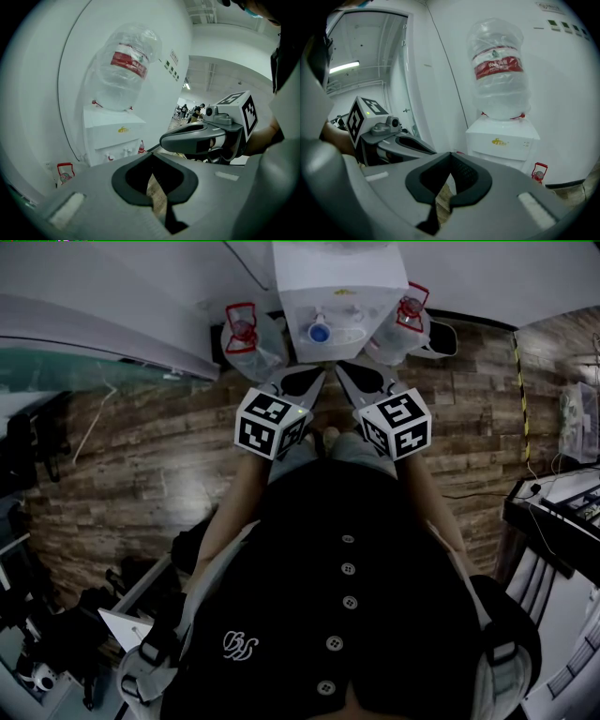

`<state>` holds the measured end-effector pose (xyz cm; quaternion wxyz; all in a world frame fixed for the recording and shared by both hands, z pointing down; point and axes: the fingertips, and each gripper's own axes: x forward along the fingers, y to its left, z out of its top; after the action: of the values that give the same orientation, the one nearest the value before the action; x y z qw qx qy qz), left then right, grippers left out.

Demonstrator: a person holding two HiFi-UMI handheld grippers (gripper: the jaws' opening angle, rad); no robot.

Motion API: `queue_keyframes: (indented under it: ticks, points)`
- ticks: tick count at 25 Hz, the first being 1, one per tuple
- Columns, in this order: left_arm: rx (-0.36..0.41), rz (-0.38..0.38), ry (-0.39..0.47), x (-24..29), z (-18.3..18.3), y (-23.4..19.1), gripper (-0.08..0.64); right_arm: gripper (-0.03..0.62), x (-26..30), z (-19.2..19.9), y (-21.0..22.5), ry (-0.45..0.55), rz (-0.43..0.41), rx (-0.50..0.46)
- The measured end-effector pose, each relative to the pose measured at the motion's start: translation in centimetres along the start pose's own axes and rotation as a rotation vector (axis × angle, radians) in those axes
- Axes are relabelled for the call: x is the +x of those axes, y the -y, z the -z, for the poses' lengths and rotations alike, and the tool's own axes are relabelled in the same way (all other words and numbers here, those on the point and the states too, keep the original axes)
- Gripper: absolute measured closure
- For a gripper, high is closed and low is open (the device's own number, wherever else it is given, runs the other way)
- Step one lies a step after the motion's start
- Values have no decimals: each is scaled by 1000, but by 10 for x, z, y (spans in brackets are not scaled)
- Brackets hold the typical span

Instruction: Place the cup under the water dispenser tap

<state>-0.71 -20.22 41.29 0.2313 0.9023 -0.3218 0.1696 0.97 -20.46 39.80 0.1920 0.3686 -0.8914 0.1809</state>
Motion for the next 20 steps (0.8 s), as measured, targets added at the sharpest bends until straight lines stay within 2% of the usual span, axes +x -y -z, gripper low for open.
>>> queue_keyframes:
  ticks: [20]
  points:
    - [-17,-13,8,-6,3,-3,563,592,3,3,-10,-6,-17,-9]
